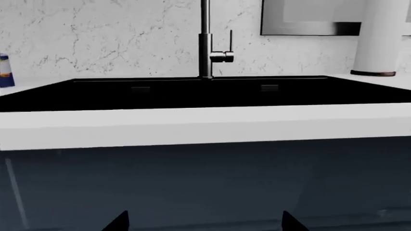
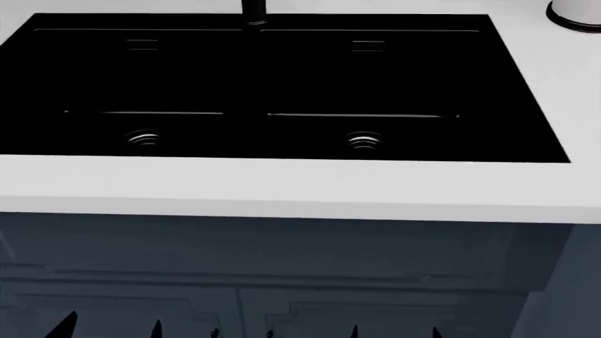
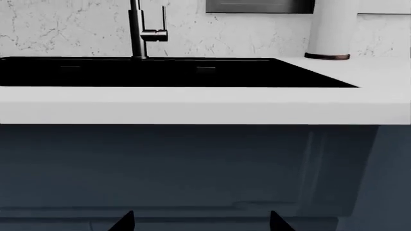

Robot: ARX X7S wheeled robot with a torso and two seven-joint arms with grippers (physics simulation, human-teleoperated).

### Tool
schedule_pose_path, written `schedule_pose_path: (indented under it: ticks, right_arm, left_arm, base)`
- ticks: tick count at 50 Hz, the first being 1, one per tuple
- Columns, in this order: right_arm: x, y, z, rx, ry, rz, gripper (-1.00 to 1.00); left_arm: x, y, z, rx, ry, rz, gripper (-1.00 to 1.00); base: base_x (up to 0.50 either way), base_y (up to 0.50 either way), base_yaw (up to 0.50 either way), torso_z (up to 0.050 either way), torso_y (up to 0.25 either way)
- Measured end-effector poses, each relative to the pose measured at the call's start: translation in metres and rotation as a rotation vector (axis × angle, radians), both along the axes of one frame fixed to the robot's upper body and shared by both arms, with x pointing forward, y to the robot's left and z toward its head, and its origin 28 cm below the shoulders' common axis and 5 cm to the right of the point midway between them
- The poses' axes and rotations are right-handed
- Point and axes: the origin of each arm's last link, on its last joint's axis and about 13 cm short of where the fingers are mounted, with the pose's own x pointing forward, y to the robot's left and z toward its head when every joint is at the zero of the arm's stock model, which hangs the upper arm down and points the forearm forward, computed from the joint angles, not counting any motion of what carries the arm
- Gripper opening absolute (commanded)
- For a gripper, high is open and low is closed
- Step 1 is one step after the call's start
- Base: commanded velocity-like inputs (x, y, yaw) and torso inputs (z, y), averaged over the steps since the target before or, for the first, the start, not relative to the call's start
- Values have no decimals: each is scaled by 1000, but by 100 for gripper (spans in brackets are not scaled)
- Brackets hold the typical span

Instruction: Turn the sink spout to the right.

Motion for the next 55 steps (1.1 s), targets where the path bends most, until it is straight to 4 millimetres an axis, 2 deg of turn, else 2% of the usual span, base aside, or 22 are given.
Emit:
schedule_pose_path:
  ticks: [15, 22, 34, 55]
  right_arm:
    - [0, 0, 0, -2, 1, -3, 100]
    - [-1, -1, 5, -6, -9, -9, 100]
    - [0, -6, 41, -20, -63, -15, 100]
    - [0, -20, 109, -46, -199, -57, 100]
  left_arm:
    - [-1, 0, 1, 1, -8, 3, 100]
    - [-1, 2, 3, 7, -8, 37, 100]
    - [-1, 8, 33, 35, -63, 96, 100]
    - [2, 18, 100, 62, -202, 147, 100]
  base:
    - [0, 0, 0, 50, 0]
    - [0, 0, 0, 1, 0]
    - [0, 0, 0, 0, 0]
    - [0, 0, 0, 0, 0]
